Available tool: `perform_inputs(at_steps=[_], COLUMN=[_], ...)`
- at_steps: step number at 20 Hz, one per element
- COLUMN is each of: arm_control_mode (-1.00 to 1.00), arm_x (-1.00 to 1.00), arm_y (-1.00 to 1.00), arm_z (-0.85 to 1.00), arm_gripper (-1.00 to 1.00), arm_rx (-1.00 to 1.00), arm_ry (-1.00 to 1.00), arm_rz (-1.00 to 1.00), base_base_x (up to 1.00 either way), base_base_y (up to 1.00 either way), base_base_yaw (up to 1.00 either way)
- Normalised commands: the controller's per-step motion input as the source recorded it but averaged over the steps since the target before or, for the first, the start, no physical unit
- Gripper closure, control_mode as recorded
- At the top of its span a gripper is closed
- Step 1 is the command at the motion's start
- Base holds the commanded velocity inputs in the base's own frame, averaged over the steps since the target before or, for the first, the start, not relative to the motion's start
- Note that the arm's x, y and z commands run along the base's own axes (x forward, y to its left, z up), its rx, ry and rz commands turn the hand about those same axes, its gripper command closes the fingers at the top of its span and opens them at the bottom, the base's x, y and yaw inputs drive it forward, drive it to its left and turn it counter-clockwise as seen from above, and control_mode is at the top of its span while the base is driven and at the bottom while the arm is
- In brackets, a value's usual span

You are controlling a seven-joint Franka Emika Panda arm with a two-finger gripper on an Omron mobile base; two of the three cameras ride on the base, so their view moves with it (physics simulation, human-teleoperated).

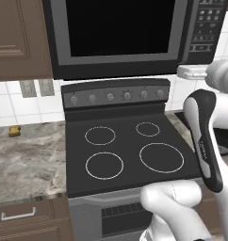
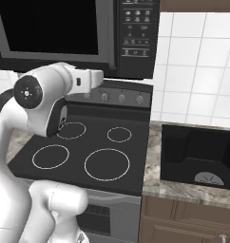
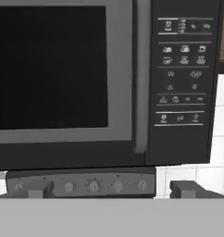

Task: Pick the garlic from the counter and place it in the microwave. Then turn on the microwave.

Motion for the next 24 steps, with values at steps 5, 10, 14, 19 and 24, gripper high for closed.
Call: perform_inputs(at_steps=[5,10,14,19,24], arm_control_mode=[-1.0,-1.0,-1.0,-1.0,-1.0], arm_x=[0.0,0.0,0.08,0.13,0.13], arm_y=[-0.09,-0.13,-0.1,-0.09,-0.03], arm_z=[0.42,0.29,0.14,0.01,0.0], arm_gripper=[-1.0,-1.0,-1.0,-1.0,-1.0], arm_rx=[0.0,0.0,0.0,0.0,0.09], arm_ry=[0.05,0.13,0.12,0.12,0.01], arm_rz=[0.0,0.0,0.0,0.0,0.06], base_base_x=[0.0,0.0,0.0,0.0,0.0], base_base_y=[0.0,0.0,0.0,0.0,0.0], base_base_yaw=[0.0,0.0,0.0,0.0,0.0])
